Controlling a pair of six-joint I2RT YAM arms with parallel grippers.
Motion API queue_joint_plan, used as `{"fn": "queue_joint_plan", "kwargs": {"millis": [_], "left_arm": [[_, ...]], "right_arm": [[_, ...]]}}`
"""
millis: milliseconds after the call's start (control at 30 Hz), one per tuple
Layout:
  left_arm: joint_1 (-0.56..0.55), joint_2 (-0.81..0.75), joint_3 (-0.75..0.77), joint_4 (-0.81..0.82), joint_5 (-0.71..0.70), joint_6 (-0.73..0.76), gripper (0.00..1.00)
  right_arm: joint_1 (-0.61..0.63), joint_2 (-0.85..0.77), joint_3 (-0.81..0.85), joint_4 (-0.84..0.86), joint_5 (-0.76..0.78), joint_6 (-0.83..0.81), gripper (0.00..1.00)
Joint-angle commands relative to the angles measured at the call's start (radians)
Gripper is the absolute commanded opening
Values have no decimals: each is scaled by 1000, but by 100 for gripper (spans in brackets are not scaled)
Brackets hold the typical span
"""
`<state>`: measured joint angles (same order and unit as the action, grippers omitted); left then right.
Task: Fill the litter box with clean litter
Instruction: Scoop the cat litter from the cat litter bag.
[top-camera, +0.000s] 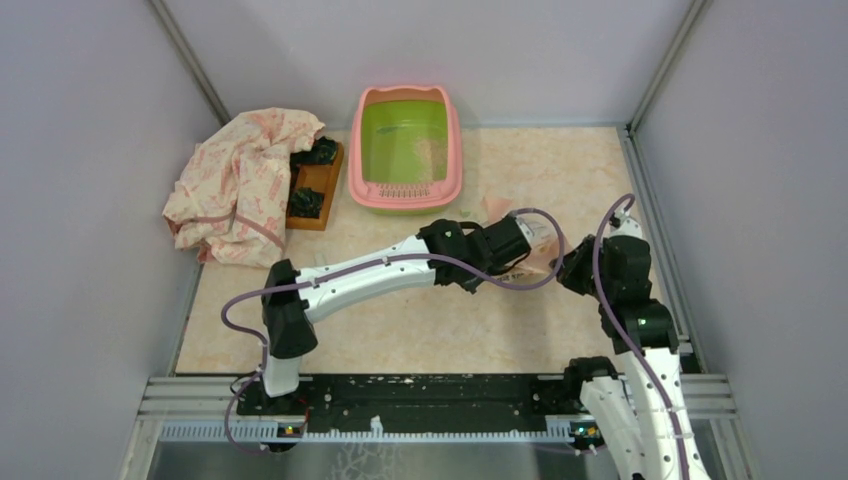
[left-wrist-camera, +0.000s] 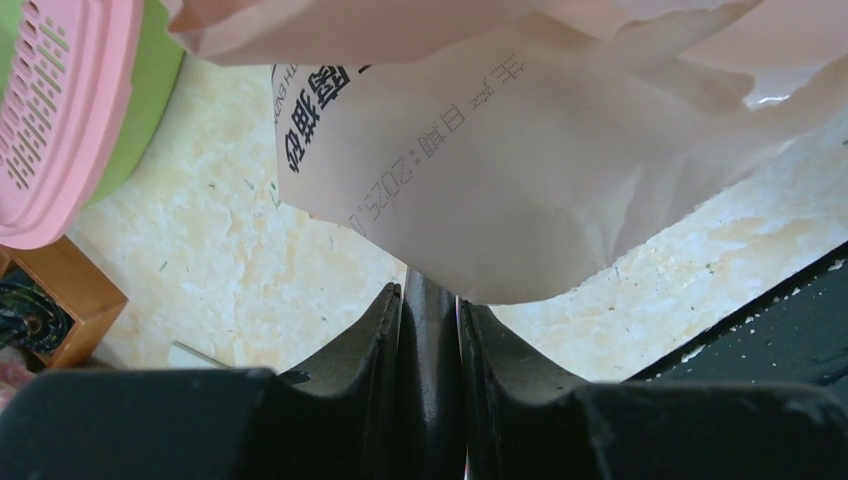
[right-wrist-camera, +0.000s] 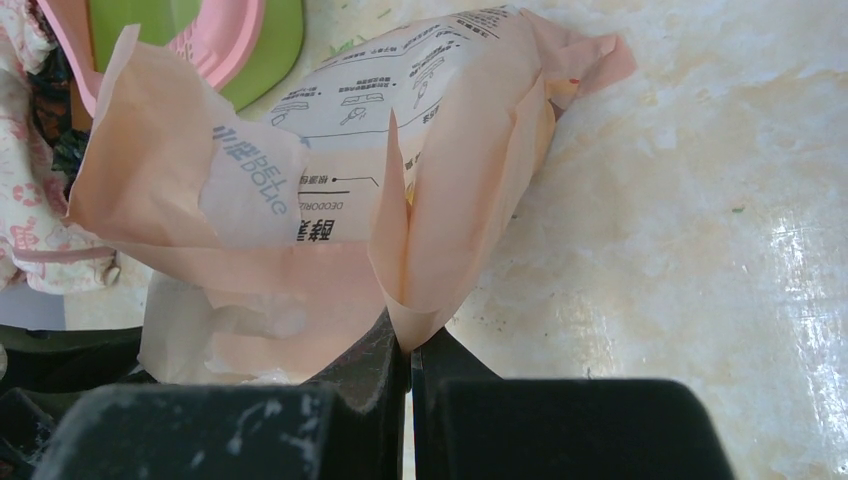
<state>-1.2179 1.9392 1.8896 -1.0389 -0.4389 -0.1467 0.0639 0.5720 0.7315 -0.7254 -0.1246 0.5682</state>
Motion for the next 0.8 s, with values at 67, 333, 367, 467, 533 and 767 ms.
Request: {"fn": "queue_joint_plan", "kwargs": {"millis": [67, 333, 367, 467, 533, 767], "left_arm": [[-3, -28, 25, -134, -47, -75, 8], [-11, 9, 85, -243, -91, -135, 9], [-12, 23, 108, -257, -86, -140, 8], [-15, 22, 118, -206, -72, -118, 8], [-16, 6, 91, -145, -71, -101, 9], [-15, 9, 129, -159, -123, -123, 9]], "right_arm": [[2, -23, 10, 14, 52, -24, 0], [2, -50, 14, 10, 76, -14, 0], [2, -56, 15, 11, 77, -13, 0], [2, -79, 17, 24, 73, 4, 0], [2, -86, 14, 37, 69, 18, 0], [2, -83, 43, 50, 77, 28, 0]]}}
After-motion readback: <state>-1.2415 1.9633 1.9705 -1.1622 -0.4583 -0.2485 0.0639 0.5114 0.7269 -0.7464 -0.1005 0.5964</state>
